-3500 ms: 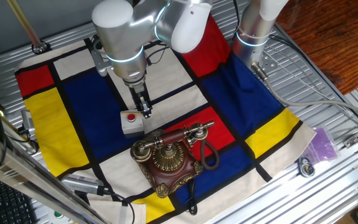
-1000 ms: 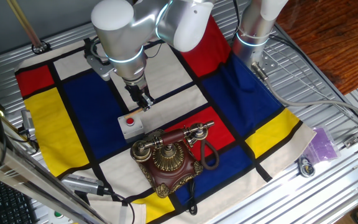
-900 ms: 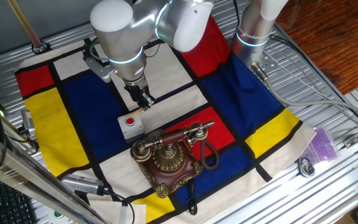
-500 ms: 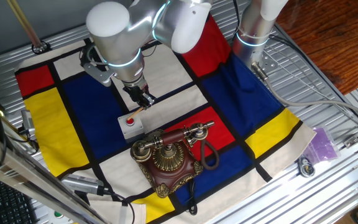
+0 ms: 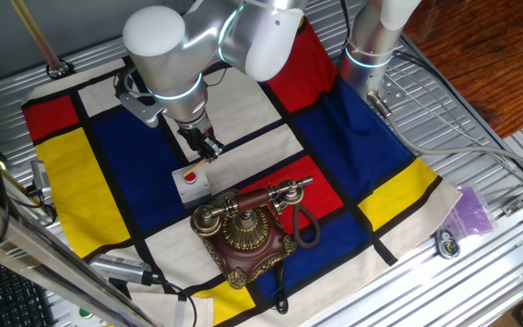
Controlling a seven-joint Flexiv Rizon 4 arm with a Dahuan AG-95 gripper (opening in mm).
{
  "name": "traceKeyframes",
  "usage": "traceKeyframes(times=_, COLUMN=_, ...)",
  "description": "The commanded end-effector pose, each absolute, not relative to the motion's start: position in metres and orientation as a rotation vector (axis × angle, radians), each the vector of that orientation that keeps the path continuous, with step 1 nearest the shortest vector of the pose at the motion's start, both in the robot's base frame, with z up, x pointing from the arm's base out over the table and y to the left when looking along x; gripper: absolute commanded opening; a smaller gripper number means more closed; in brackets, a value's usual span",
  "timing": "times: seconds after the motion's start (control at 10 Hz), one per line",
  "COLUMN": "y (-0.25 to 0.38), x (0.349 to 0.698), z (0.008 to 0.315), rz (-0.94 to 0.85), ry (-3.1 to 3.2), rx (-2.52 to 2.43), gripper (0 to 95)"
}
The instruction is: Dial a number on an old rotary phone
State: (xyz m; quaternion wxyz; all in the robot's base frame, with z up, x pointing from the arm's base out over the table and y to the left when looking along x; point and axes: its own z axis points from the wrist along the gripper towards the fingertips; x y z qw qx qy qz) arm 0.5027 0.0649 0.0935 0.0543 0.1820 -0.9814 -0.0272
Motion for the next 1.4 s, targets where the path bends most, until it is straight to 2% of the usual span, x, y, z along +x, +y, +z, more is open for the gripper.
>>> traceKeyframes(times=0.1, y=0.0655, x=0.5044, z=0.0934, rz=-0.066, ry=-2.953, rx=0.579, gripper=0.0)
traceKeyframes(times=1.4, y=0.0655, x=0.5042, z=0.0937, rz=-0.05, ry=-2.972, rx=0.548, gripper=0.0)
